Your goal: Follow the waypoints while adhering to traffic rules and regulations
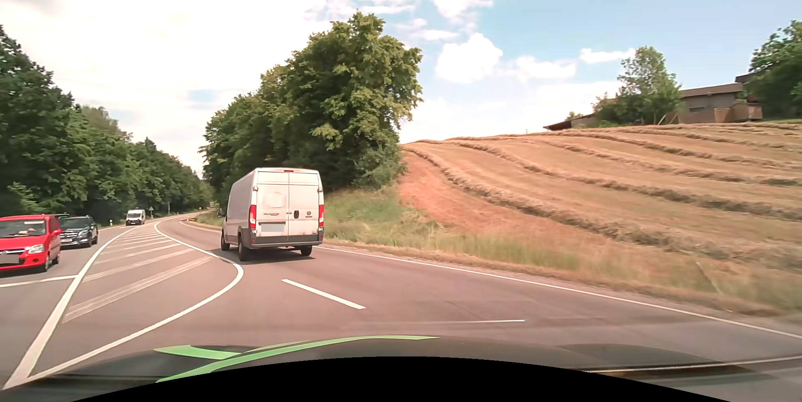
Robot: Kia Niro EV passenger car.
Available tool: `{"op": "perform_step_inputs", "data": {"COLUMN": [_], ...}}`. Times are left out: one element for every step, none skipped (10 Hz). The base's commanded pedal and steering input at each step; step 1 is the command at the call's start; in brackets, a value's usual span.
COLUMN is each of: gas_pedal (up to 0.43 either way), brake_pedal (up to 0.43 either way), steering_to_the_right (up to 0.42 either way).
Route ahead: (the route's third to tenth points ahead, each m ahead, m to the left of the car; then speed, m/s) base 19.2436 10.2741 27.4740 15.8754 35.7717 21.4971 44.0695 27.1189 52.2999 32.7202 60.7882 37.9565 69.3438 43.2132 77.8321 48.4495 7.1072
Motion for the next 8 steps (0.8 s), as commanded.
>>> {"op": "perform_step_inputs", "data": {"gas_pedal": [0.169, 0.169, 0.177, 0.177, 0.189, 0.189, 0.197, 0.220], "brake_pedal": [0.000, 0.000, 0.000, 0.000, 0.000, 0.000, 0.000, 0.000], "steering_to_the_right": [-0.246, -0.231, -0.213, -0.191, -0.176, -0.170, -0.170, -0.170]}}
